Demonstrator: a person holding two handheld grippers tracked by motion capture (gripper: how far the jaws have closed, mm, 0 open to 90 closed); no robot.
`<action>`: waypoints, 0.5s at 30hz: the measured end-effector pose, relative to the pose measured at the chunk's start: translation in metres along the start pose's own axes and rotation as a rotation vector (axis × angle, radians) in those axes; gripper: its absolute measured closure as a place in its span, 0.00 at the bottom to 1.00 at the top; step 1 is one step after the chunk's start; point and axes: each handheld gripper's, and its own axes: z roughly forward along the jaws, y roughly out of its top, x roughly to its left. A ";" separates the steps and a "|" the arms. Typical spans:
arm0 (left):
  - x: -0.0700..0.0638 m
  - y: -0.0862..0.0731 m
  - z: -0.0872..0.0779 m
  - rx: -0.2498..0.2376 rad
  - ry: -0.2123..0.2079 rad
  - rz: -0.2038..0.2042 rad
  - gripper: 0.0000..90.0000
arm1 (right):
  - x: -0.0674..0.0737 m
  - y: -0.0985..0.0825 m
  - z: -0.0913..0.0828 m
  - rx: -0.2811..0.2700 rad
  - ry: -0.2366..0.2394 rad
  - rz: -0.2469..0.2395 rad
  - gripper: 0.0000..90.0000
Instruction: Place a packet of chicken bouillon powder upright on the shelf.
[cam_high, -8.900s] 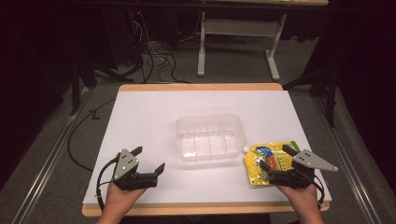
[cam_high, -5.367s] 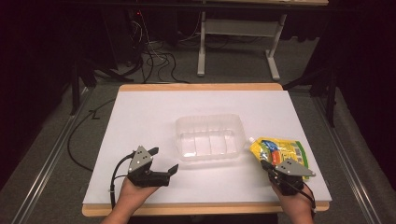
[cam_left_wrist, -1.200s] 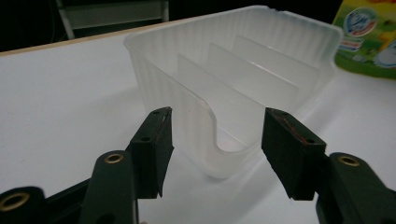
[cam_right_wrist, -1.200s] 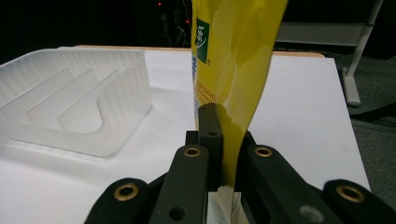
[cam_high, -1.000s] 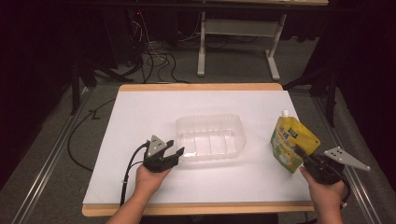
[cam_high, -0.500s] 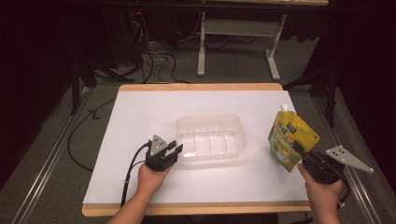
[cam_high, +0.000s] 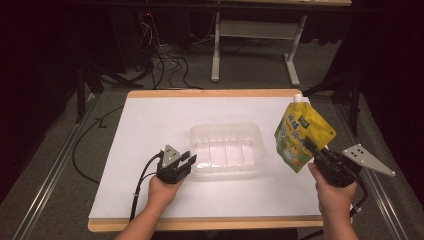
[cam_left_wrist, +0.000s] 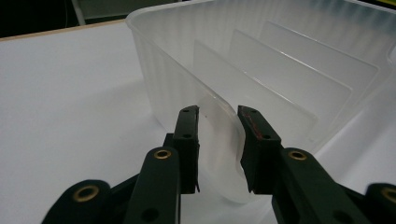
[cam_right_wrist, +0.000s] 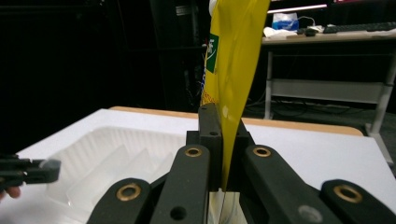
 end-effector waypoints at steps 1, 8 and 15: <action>-0.001 0.000 0.000 0.006 -0.005 0.002 0.80 | 0.003 0.005 0.003 -0.009 0.009 -0.001 1.00; -0.008 0.000 0.002 0.011 -0.009 0.026 0.80 | 0.013 0.017 0.012 -0.030 0.031 0.000 1.00; -0.009 0.000 0.005 0.023 -0.003 0.035 0.77 | 0.027 0.024 0.025 -0.047 0.065 0.012 1.00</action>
